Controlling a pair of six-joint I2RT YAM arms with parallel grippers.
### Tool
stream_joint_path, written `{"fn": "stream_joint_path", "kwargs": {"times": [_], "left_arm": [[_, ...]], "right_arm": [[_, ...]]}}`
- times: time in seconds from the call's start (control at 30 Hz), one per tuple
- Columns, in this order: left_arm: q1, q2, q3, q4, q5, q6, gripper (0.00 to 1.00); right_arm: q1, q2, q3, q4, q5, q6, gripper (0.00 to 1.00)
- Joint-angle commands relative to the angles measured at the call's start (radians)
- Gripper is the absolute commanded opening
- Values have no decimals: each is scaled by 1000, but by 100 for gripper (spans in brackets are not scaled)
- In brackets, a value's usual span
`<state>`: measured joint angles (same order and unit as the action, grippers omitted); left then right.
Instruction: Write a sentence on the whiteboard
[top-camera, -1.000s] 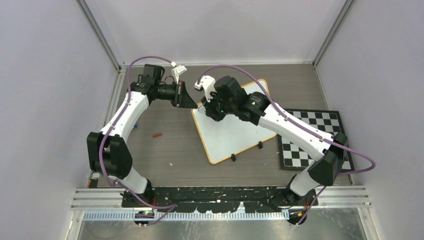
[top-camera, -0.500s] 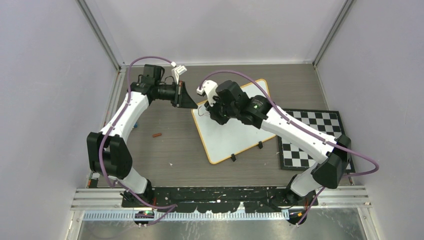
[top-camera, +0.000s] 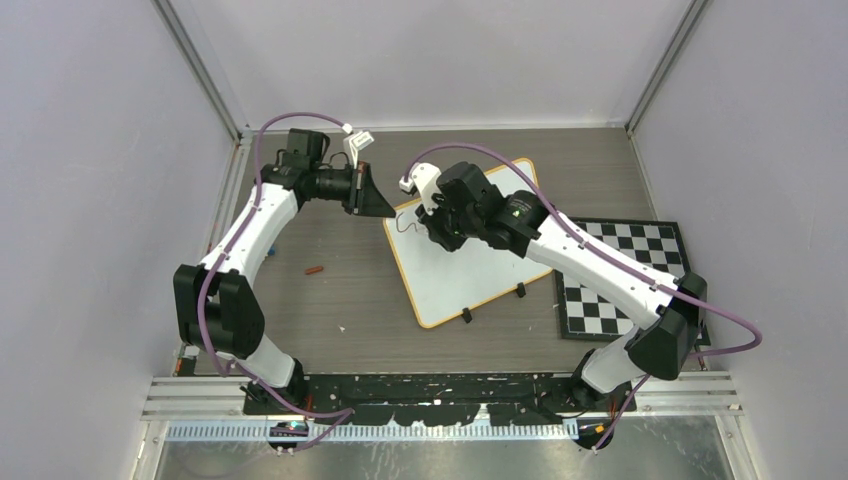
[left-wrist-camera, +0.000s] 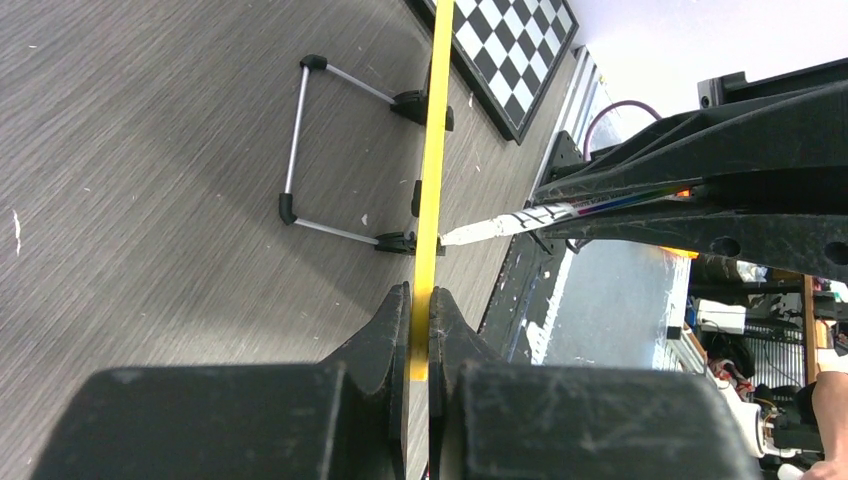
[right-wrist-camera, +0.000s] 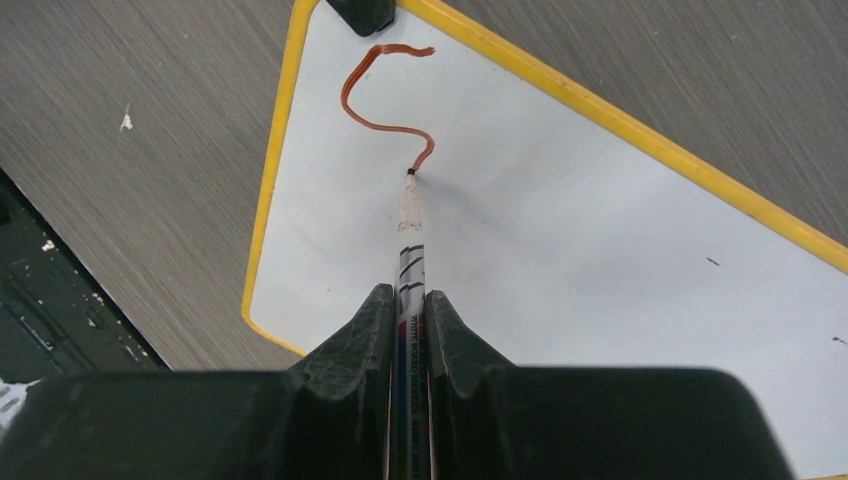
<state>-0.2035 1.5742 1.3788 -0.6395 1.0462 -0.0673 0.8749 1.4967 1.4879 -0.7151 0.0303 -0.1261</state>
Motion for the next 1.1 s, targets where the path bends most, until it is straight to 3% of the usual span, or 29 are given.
{"fn": "stream_joint_path", "kwargs": {"times": [0.0,0.47,1.07], "left_arm": [[-3,-35,0,13,-5,-8,0],[-3,-42,-9,12,-8,0,0],[-4,-50,-10,9,-17,4,0]], "right_arm": [[15,-4,-1,-17,-55,-9,0],[53,68,121,-55,-119,3,0],[25,8,86,-78,-46,-37,0]]}}
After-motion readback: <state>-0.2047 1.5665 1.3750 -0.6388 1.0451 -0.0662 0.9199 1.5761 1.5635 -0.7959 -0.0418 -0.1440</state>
